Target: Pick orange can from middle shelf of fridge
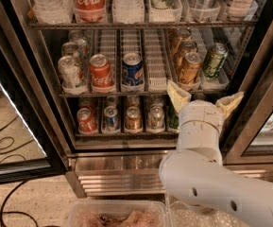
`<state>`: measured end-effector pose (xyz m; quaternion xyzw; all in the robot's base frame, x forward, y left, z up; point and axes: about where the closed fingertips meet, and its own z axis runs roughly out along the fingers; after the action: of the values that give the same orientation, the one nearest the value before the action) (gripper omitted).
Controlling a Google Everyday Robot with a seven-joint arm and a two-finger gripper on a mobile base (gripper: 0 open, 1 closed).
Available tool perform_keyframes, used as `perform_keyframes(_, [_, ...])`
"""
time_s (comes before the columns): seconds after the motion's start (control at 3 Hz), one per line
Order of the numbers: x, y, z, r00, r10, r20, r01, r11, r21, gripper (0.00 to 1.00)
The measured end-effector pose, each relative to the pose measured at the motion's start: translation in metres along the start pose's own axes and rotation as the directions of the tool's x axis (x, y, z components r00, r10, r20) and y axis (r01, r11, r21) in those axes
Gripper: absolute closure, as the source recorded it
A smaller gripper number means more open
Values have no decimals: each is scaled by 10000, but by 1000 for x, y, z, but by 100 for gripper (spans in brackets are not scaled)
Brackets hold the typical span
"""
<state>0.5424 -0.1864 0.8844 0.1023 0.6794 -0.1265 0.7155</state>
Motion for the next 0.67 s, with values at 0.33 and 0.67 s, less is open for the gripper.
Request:
perform_keyframes(0.33, [0,0,0,10000,10,9,-10,10000,1,0])
perform_keyframes(0.67, [-8,4,7,9995,92,286,-89,9999,-106,0])
